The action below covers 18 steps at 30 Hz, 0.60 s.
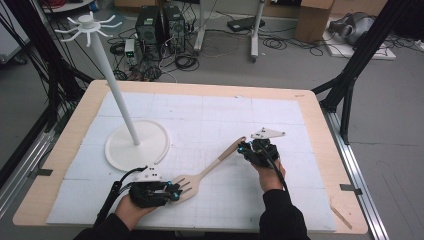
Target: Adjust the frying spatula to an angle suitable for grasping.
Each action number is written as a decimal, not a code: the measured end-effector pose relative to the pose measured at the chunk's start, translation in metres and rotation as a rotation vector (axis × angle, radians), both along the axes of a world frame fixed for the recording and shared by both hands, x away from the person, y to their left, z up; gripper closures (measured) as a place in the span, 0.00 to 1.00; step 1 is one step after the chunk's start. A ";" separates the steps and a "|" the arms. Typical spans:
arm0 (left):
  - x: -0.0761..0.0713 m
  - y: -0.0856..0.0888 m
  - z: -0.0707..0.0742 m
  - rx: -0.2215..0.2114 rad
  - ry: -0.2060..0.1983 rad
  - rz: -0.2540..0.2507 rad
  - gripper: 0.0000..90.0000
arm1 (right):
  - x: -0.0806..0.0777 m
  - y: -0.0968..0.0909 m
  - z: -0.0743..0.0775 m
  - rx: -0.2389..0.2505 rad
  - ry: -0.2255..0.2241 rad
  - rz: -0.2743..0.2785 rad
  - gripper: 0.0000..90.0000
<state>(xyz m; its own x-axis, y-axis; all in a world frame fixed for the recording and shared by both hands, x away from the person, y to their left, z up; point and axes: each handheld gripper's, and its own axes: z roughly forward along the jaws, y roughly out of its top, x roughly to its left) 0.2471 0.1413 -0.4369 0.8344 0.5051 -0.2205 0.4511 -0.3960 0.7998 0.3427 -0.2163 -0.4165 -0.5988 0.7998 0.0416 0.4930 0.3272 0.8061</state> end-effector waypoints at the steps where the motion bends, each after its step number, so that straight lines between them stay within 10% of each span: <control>1: 0.000 0.000 0.001 -0.014 0.002 0.005 0.80 | -0.001 0.000 0.001 0.001 -0.005 0.002 0.88; 11: 0.001 0.006 0.010 -0.115 -0.005 0.031 0.74 | -0.017 -0.019 0.015 0.023 -0.044 -0.017 0.85; 18: 0.004 0.022 0.030 -0.213 -0.093 0.105 0.60 | -0.053 -0.043 0.025 0.039 -0.048 -0.026 0.72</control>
<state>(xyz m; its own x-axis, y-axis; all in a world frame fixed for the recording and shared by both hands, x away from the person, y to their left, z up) 0.2510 0.1637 -0.4073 0.8017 0.5401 -0.2562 0.4017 -0.1692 0.9000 0.2896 -0.2593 -0.3914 -0.5796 0.8137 0.0448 0.4613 0.2823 0.8411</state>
